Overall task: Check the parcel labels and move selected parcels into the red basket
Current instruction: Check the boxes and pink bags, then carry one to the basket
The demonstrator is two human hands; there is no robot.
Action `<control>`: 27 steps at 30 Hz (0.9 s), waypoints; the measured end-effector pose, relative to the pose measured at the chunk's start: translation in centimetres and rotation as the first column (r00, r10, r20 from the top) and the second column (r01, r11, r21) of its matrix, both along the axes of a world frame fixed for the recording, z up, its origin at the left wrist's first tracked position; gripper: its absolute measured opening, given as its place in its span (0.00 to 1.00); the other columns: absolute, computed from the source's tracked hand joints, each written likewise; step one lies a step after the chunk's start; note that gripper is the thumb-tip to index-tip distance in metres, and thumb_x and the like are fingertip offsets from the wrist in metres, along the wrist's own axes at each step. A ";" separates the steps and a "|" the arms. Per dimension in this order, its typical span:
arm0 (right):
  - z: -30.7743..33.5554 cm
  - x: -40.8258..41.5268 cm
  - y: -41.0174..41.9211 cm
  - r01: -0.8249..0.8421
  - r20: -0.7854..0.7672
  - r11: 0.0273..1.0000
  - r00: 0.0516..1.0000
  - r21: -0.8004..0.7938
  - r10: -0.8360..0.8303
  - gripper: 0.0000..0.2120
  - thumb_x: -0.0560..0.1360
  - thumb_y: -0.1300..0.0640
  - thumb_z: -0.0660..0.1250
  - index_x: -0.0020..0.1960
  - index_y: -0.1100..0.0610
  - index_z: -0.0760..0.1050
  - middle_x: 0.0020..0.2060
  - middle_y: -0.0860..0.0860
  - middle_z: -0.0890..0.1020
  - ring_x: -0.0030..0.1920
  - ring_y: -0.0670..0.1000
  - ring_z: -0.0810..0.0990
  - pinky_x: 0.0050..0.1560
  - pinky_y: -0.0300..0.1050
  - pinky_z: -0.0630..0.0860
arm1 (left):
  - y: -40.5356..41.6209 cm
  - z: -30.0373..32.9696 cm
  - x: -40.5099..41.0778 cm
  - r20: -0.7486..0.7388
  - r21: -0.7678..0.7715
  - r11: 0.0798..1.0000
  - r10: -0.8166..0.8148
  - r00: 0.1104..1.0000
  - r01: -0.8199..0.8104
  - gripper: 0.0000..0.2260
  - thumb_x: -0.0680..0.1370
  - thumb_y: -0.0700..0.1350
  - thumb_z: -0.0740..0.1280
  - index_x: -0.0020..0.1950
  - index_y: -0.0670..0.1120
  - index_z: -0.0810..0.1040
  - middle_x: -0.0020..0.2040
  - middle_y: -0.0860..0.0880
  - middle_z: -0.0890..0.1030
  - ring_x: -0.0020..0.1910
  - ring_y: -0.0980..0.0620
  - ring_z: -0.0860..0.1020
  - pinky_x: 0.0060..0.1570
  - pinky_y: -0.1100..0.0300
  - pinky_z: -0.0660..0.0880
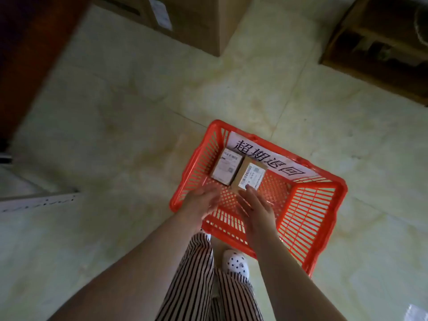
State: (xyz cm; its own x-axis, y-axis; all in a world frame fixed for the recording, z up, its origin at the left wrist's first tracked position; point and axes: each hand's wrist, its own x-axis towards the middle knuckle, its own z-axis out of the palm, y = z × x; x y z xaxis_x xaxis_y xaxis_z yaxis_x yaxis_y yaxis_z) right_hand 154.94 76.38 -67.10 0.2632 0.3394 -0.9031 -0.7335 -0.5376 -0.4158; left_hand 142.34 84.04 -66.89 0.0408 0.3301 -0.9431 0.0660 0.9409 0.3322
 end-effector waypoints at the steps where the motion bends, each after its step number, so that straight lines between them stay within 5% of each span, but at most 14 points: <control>1: 3.2 -0.3 0.8 -0.010 -0.070 0.997 0.997 0.076 0.015 0.11 0.78 0.59 0.68 0.60 0.58 0.78 0.47 0.55 0.86 0.41 0.50 0.87 0.37 0.43 0.81 | 0.1 2.9 -1.0 0.026 0.049 0.997 0.061 0.998 -0.062 0.05 0.76 0.41 0.70 0.51 0.44 0.80 0.49 0.45 0.81 0.48 0.49 0.80 0.51 0.55 0.79; 5: 15.9 -3.2 2.8 -0.184 -0.099 0.951 0.972 0.249 0.214 0.13 0.77 0.61 0.68 0.61 0.60 0.78 0.44 0.53 0.86 0.42 0.49 0.86 0.37 0.40 0.81 | 0.3 15.8 -6.5 0.101 0.239 0.933 0.251 0.963 -0.269 0.11 0.77 0.39 0.67 0.60 0.41 0.78 0.51 0.45 0.82 0.44 0.52 0.81 0.43 0.62 0.80; 9: 26.4 -6.9 4.1 -0.431 0.035 0.840 0.895 0.331 0.445 0.11 0.77 0.61 0.69 0.59 0.56 0.81 0.48 0.52 0.86 0.52 0.51 0.83 0.56 0.46 0.79 | -1.5 27.7 -13.1 0.174 0.334 0.802 0.464 0.869 -0.495 0.09 0.79 0.37 0.65 0.57 0.45 0.79 0.48 0.48 0.83 0.46 0.53 0.80 0.53 0.59 0.76; 15: 40.6 -20.3 3.7 -0.714 0.128 0.504 0.629 0.487 0.767 0.10 0.79 0.61 0.65 0.58 0.55 0.80 0.50 0.53 0.85 0.51 0.52 0.82 0.53 0.42 0.76 | -9.4 43.0 -25.0 0.383 0.352 0.421 0.750 0.539 -0.836 0.07 0.81 0.40 0.61 0.55 0.45 0.78 0.50 0.47 0.81 0.47 0.53 0.79 0.57 0.59 0.73; 22: 51.0 -39.9 -2.5 -0.822 0.196 0.137 0.288 0.552 0.937 0.11 0.79 0.53 0.67 0.60 0.54 0.79 0.50 0.50 0.85 0.52 0.49 0.83 0.52 0.42 0.76 | -20.3 52.6 -39.4 0.513 0.419 0.032 0.816 0.266 -0.908 0.09 0.81 0.44 0.61 0.59 0.45 0.77 0.52 0.49 0.82 0.50 0.53 0.80 0.56 0.60 0.74; 27: 54.3 -52.5 -8.7 -0.797 0.224 -0.018 0.148 0.603 0.963 0.14 0.78 0.51 0.68 0.62 0.54 0.79 0.53 0.51 0.86 0.55 0.50 0.83 0.55 0.44 0.77 | -28.0 55.8 -49.9 0.565 0.442 -0.138 0.810 0.156 -0.886 0.08 0.80 0.44 0.63 0.56 0.45 0.79 0.51 0.49 0.83 0.50 0.52 0.81 0.51 0.60 0.76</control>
State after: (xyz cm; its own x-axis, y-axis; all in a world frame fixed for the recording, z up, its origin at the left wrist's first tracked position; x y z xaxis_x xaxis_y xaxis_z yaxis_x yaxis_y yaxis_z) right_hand 102.41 67.70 -12.84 -0.7600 0.4896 -0.4274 0.0766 -0.5856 -0.8070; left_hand 92.48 56.09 -11.10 -0.6974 0.5247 -0.4882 -0.6789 -0.2654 0.6846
